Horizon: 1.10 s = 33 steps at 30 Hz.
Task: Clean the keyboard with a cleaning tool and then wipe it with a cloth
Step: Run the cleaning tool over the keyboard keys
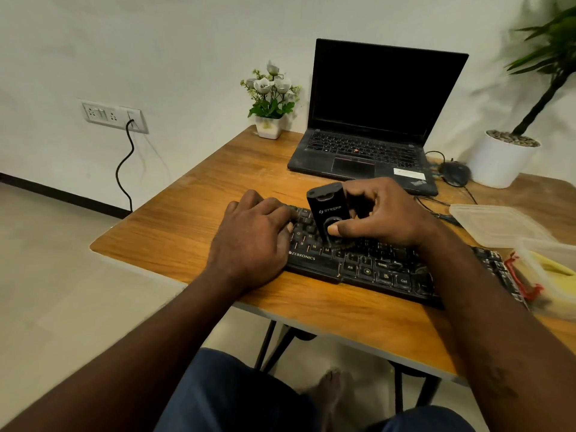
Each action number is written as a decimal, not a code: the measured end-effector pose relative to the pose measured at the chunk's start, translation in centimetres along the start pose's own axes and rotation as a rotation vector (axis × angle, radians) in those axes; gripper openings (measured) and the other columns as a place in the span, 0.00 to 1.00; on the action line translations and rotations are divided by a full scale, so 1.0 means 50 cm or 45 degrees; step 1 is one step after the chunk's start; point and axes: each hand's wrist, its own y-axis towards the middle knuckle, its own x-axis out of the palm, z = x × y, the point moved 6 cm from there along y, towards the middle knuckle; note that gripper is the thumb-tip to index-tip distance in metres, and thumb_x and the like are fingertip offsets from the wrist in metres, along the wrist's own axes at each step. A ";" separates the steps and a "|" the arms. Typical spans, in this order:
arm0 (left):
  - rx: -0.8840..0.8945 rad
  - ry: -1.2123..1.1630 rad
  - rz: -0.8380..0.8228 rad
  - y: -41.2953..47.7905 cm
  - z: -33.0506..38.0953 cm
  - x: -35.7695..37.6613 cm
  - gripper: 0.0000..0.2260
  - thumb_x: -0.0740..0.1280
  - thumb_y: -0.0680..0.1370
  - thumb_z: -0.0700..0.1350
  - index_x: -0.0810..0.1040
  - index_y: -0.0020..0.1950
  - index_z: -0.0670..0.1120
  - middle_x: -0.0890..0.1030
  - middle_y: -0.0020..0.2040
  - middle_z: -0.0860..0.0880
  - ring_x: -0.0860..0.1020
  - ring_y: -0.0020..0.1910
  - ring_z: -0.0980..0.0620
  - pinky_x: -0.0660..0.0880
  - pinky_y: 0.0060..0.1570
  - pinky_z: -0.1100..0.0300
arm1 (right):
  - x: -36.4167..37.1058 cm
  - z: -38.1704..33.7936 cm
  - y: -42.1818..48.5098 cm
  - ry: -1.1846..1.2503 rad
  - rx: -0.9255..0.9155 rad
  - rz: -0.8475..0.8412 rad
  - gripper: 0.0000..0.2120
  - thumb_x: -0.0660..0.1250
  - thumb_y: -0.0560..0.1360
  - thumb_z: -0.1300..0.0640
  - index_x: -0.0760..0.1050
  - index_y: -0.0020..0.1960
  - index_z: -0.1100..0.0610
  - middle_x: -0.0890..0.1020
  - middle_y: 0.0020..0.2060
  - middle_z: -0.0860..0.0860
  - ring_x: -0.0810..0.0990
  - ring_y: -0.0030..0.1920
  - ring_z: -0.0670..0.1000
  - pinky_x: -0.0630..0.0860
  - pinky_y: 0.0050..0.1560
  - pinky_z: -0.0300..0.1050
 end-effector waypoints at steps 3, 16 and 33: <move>-0.005 -0.002 -0.015 0.001 -0.001 0.002 0.19 0.56 0.81 0.54 0.79 0.66 0.52 0.81 0.59 0.55 0.69 0.60 0.51 0.68 0.55 0.50 | -0.014 -0.005 0.003 -0.114 -0.019 0.194 0.15 0.79 0.72 0.54 0.81 0.56 0.42 0.84 0.43 0.39 0.81 0.40 0.44 0.76 0.37 0.44; -0.081 -0.084 -0.011 0.002 -0.004 0.002 0.22 0.61 0.82 0.51 0.65 0.77 0.52 0.82 0.59 0.53 0.68 0.59 0.52 0.65 0.55 0.52 | 0.025 -0.019 0.012 -0.024 -0.066 0.075 0.18 0.79 0.72 0.55 0.82 0.60 0.47 0.85 0.48 0.44 0.84 0.46 0.50 0.82 0.44 0.49; -0.117 -0.145 -0.011 0.002 -0.019 0.006 0.29 0.60 0.78 0.45 0.61 0.80 0.49 0.82 0.55 0.52 0.68 0.58 0.52 0.66 0.56 0.52 | 0.039 -0.038 0.028 -0.200 -0.099 0.251 0.20 0.79 0.72 0.51 0.81 0.62 0.45 0.84 0.45 0.38 0.82 0.42 0.43 0.74 0.40 0.34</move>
